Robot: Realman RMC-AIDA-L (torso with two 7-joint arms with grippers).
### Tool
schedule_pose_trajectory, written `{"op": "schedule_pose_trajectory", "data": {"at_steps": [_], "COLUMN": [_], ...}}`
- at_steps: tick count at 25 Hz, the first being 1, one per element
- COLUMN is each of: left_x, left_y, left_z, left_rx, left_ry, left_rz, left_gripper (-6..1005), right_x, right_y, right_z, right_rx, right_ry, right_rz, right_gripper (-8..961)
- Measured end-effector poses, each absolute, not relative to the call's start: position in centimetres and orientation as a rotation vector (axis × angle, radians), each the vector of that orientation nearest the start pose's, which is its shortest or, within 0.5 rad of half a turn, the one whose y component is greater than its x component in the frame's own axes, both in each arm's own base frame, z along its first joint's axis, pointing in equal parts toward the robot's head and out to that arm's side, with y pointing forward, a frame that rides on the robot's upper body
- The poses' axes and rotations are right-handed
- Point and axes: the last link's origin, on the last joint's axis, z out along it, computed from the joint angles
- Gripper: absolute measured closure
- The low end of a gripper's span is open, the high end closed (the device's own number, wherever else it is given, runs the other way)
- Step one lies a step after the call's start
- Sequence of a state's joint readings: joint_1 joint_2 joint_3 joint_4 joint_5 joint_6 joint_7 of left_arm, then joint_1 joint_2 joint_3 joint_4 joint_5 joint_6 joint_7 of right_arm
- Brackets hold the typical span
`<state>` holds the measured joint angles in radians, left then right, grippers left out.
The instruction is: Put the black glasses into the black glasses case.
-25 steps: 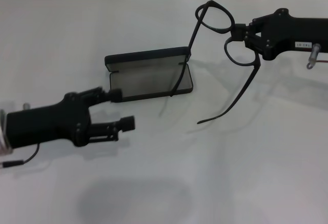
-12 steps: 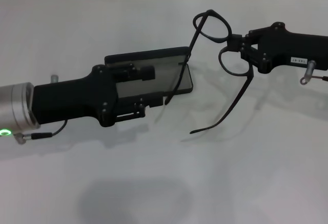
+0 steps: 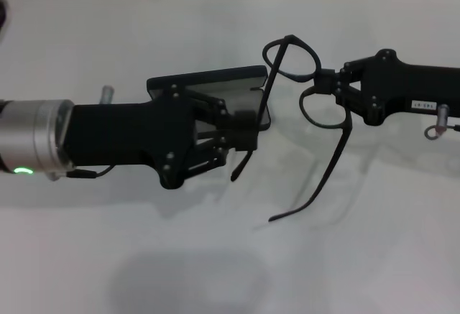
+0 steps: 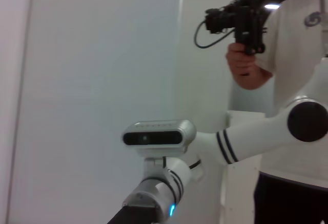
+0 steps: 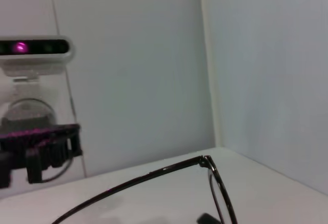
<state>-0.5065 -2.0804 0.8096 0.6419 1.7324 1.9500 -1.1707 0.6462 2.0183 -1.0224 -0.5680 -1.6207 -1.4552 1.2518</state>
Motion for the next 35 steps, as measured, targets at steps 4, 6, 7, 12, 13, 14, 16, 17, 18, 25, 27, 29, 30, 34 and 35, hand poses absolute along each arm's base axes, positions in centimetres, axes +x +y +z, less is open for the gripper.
{"op": "schedule_pose_trajectory", "data": {"at_steps": [4,6,7,12,13,14,16,17,18,25,27,29,30,34,35], "left_x": [-20.6,-20.3,-20.1,-19.6,-19.5,-19.5,-19.4,-19.4,-19.3,-19.0,-18.9,-18.9,-18.8,-18.6,-18.5], "left_y": [28.5,28.5,28.5,28.4,28.4,28.4,28.3,28.3,28.3,28.7,28.8,28.9,28.9,28.9,28.9], "left_z": [0.6,0.4,0.4,0.1,0.1,0.0,-0.2,-0.4,-0.5,-1.1,-1.2,-1.4,-1.5,-1.9,-2.0], "left_rx": [-2.904,-2.912,-2.912,-2.916,-2.919,-2.922,-2.928,-2.93,-2.93,-2.921,-2.917,-2.914,-2.913,-2.895,-2.888], "left_ry": [-0.058,-0.028,-0.01,0.05,0.058,0.071,0.099,0.111,0.12,0.138,0.141,0.14,0.141,0.151,0.154], "left_rz": [-1.242,-1.247,-1.255,-1.27,-1.27,-1.27,-1.264,-1.261,-1.26,-1.266,-1.261,-1.26,-1.261,-1.286,-1.296], "left_gripper": [820,875,902,977,989,1001,1000,1000,999,999,999,999,999,998,998], "right_x": [19.8,19.7,19.7,19.6,19.6,19.7,19.6,19.5,19.4,18.7,18.6,18.4,18.4,18.3,18.3], "right_y": [36.1,35.9,35.8,35.6,35.6,35.5,35.3,35.3,35.2,34.6,34.4,34.2,34.1,33.9,33.8], "right_z": [-1.0,-1.0,-0.9,-0.9,-1.0,-1.0,-1.0,-1.0,-1.0,-0.8,-0.7,-0.7,-0.6,-0.7,-0.8], "right_rx": [-2.797,-2.807,-2.811,-2.825,-2.825,-2.827,-2.833,-2.838,-2.844,-2.878,-2.885,-2.891,-2.891,-2.893,-2.895], "right_ry": [0.275,0.272,0.27,0.271,0.274,0.279,0.284,0.284,0.283,0.284,0.289,0.292,0.295,0.315,0.321], "right_rz": [0.876,0.887,0.89,0.902,0.905,0.914,0.93,0.937,0.947,1.02,1.042,1.065,1.075,1.107,1.111], "right_gripper": [902,902,902,902,902,902,903,903,903,903,903,903,903,903,903]}}
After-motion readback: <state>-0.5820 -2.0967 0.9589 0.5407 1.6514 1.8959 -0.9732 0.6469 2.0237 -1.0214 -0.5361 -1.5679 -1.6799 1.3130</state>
